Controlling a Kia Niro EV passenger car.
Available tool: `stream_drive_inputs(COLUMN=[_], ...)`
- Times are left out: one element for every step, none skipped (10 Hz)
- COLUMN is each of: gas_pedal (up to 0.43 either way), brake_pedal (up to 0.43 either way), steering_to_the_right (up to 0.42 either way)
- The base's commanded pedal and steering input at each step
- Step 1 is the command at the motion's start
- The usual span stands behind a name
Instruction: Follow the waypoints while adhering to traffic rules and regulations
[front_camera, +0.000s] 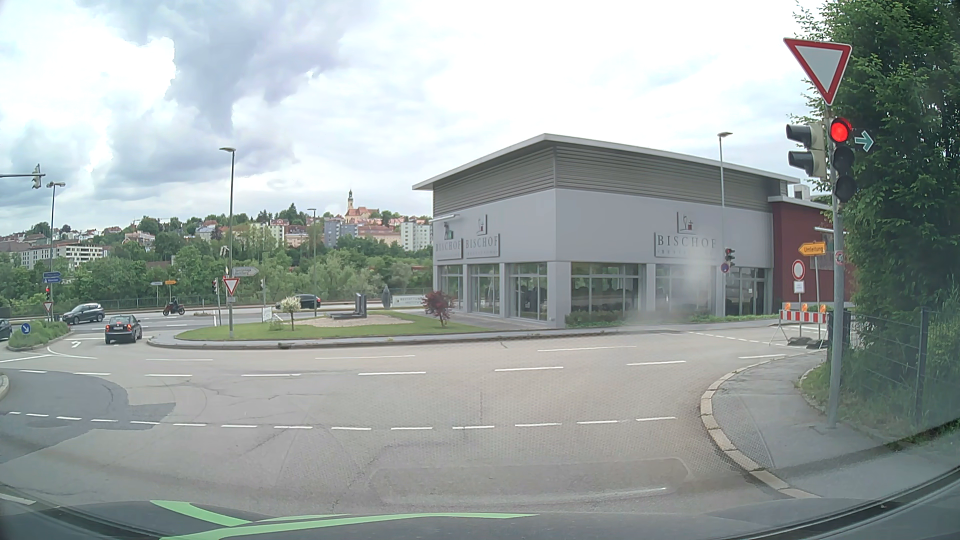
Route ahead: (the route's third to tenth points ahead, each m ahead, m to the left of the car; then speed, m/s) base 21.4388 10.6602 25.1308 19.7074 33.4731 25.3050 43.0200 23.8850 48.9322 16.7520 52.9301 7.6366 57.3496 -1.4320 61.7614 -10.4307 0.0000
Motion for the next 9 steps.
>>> stream_drive_inputs(gas_pedal=[0.0,0.0,0.0,0.0,0.0,0.0,0.0,0.0,0.0], brake_pedal=[0.366,0.366,0.366,0.366,0.366,0.366,0.366,0.366,0.366], steering_to_the_right=[0.0,0.0,0.0,0.0,0.0,0.0,0.0,0.0,0.0])
